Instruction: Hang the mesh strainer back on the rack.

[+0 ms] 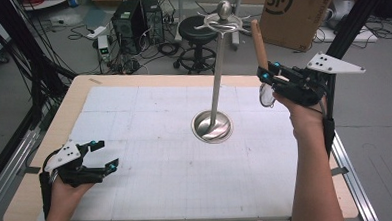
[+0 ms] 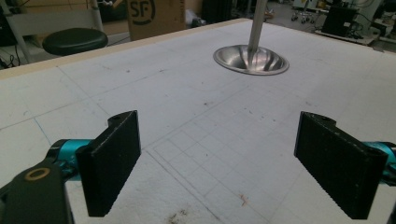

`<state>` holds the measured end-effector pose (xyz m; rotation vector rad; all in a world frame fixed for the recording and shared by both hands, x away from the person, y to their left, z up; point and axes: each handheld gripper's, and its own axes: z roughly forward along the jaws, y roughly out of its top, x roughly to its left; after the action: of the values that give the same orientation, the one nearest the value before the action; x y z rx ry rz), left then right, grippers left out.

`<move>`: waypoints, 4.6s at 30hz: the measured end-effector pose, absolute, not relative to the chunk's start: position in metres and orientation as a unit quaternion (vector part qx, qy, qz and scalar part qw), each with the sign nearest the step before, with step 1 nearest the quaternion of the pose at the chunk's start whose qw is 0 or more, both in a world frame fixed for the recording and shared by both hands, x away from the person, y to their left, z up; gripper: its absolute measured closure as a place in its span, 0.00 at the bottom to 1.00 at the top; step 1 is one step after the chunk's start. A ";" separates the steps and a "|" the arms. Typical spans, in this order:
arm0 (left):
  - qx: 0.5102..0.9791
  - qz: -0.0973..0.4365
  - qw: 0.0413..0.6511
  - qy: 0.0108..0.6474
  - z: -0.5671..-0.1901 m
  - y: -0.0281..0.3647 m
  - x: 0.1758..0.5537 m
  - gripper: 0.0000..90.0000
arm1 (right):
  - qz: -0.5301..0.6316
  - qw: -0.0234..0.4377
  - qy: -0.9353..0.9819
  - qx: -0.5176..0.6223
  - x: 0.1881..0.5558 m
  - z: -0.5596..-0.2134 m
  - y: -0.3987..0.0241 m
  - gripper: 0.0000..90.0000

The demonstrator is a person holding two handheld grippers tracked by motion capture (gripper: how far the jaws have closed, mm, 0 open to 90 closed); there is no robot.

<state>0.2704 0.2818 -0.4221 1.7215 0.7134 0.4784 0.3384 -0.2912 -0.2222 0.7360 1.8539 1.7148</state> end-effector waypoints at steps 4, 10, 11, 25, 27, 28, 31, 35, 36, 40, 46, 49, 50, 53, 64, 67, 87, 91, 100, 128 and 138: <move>0.735 0.203 0.571 0.304 -0.422 0.282 0.270 0.17 | 0.623 0.250 0.689 0.274 0.340 -0.224 -0.289 0.76; 0.734 0.204 0.572 0.305 -0.422 0.282 0.270 0.17 | 0.619 0.245 0.694 0.275 0.345 -0.227 -0.285 0.76; 0.734 0.204 0.571 0.305 -0.422 0.282 0.270 0.17 | 0.618 0.245 0.695 0.273 0.347 -0.228 -0.283 0.76; 0.734 0.203 0.573 0.303 -0.421 0.283 0.270 0.17 | 0.607 0.224 0.711 0.275 0.361 -0.237 -0.260 0.76; 0.734 0.202 0.572 0.304 -0.422 0.282 0.270 0.17 | 0.603 0.224 0.714 0.277 0.364 -0.237 -0.257 0.76; 0.734 0.202 0.573 0.304 -0.422 0.282 0.270 0.17 | 0.601 0.224 0.716 0.276 0.365 -0.237 -0.255 0.76; 0.734 0.202 0.573 0.303 -0.422 0.282 0.270 0.17 | 0.598 0.224 0.718 0.277 0.368 -0.237 -0.252 0.76; 0.734 0.202 0.573 0.304 -0.422 0.282 0.270 0.17 | 0.600 0.218 0.718 0.278 0.370 -0.238 -0.249 0.74; 0.734 0.202 0.573 0.303 -0.422 0.282 0.270 0.17 | 0.596 0.217 0.722 0.276 0.370 -0.238 -0.248 0.72; 0.734 0.201 0.573 0.304 -0.422 0.282 0.270 0.17 | 0.574 0.229 0.734 0.281 0.367 -0.239 -0.247 0.61; 0.735 0.202 0.572 0.303 -0.422 0.282 0.270 0.17 | 0.573 0.237 0.734 0.278 0.354 -0.241 -0.252 0.57; 0.735 0.201 0.572 0.303 -0.422 0.281 0.270 0.17 | 0.576 0.237 0.731 0.277 0.346 -0.245 -0.256 0.55; 0.735 0.202 0.572 0.303 -0.422 0.281 0.270 0.17 | 0.577 0.238 0.731 0.275 0.344 -0.247 -0.257 0.55; 0.736 0.201 0.572 0.302 -0.422 0.281 0.270 0.17 | 0.578 0.237 0.732 0.271 0.337 -0.253 -0.259 0.54; 0.737 0.200 0.572 0.300 -0.422 0.281 0.270 0.17 | 0.576 0.232 0.737 0.266 0.321 -0.274 -0.260 0.50; 0.736 0.200 0.573 0.300 -0.422 0.281 0.270 0.17 | 0.575 0.230 0.739 0.265 0.318 -0.279 -0.258 0.48; 0.736 0.199 0.575 0.298 -0.421 0.280 0.270 0.17 | 0.573 0.198 0.751 0.260 0.303 -0.319 -0.247 0.44; 0.735 0.199 0.576 0.297 -0.421 0.281 0.270 0.17 | 0.574 0.190 0.753 0.259 0.301 -0.329 -0.244 0.43; 0.735 0.198 0.576 0.297 -0.421 0.281 0.270 0.17 | 0.570 0.180 0.758 0.262 0.291 -0.350 -0.238 0.41; 0.736 0.191 0.578 0.294 -0.423 0.276 0.272 0.17 | 0.550 0.138 0.775 0.280 0.286 -0.398 -0.227 0.30; 0.736 0.193 0.581 0.289 -0.421 0.274 0.272 0.17 | 0.556 0.125 0.771 0.286 0.284 -0.403 -0.233 0.25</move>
<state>0.2716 0.2738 -0.4206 1.7204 0.6751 0.4520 0.2841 -0.2335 -0.4028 0.8325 2.2451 1.6184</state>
